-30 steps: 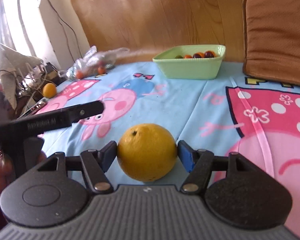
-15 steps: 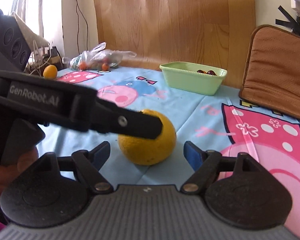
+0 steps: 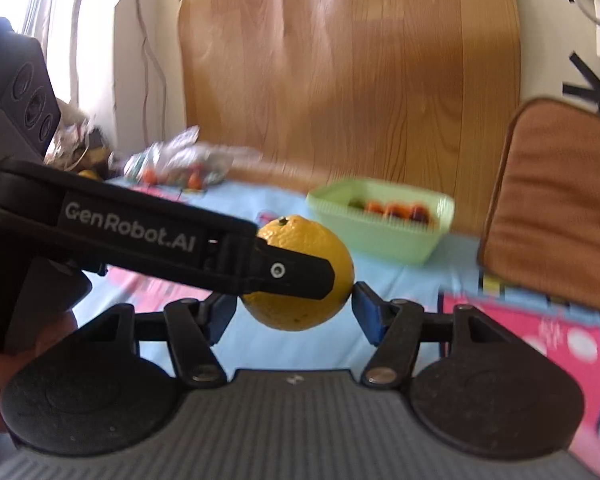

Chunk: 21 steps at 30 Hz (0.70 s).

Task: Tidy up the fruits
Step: 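Lift the pomelo with both grippers and carry it over the green bowl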

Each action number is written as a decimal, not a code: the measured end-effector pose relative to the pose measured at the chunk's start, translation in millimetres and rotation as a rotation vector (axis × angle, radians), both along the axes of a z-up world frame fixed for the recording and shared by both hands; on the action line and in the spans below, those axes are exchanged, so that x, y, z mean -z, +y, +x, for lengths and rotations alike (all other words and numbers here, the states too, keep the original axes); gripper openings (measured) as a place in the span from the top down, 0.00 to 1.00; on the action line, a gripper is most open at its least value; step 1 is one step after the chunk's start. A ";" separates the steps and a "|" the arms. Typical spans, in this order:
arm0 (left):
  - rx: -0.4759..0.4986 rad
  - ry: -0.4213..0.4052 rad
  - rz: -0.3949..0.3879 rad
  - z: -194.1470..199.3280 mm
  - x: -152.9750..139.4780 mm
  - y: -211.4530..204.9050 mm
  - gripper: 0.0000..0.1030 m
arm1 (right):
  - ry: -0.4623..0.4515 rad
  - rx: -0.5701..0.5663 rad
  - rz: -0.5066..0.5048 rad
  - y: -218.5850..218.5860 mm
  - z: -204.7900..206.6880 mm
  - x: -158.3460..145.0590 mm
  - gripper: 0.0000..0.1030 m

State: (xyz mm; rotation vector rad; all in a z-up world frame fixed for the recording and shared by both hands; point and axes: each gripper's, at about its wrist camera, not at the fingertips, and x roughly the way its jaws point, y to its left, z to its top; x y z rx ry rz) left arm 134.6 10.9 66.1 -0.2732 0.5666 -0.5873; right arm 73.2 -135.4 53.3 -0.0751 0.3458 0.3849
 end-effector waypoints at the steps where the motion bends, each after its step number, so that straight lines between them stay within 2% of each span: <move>1: -0.006 -0.010 0.008 14.6 -6.3 -1.6 0.34 | -0.012 0.008 0.012 -0.2 13.5 -4.4 0.36; 6: -0.032 -0.037 0.092 91.2 -27.8 -16.7 0.33 | -0.037 0.046 0.062 -3.4 88.4 -17.1 0.36; 9: -0.050 -0.029 0.128 131.1 -25.5 -23.1 0.33 | -0.030 0.064 0.074 -6.0 125.9 -14.3 0.36; 12: -0.065 0.009 0.128 162.9 -15.1 -24.2 0.33 | -0.013 0.078 0.062 -3.8 154.8 -6.1 0.36; 17: -0.082 0.044 0.151 185.9 2.0 -27.6 0.32 | -0.013 0.107 -0.004 5.9 169.6 7.6 0.36; 19: -0.109 0.030 0.180 185.2 3.4 -31.3 0.35 | -0.018 0.125 -0.026 8.4 169.0 8.2 0.36; 21: -0.124 0.015 0.198 178.6 0.7 -31.4 0.34 | -0.042 0.132 -0.042 9.3 161.2 3.8 0.35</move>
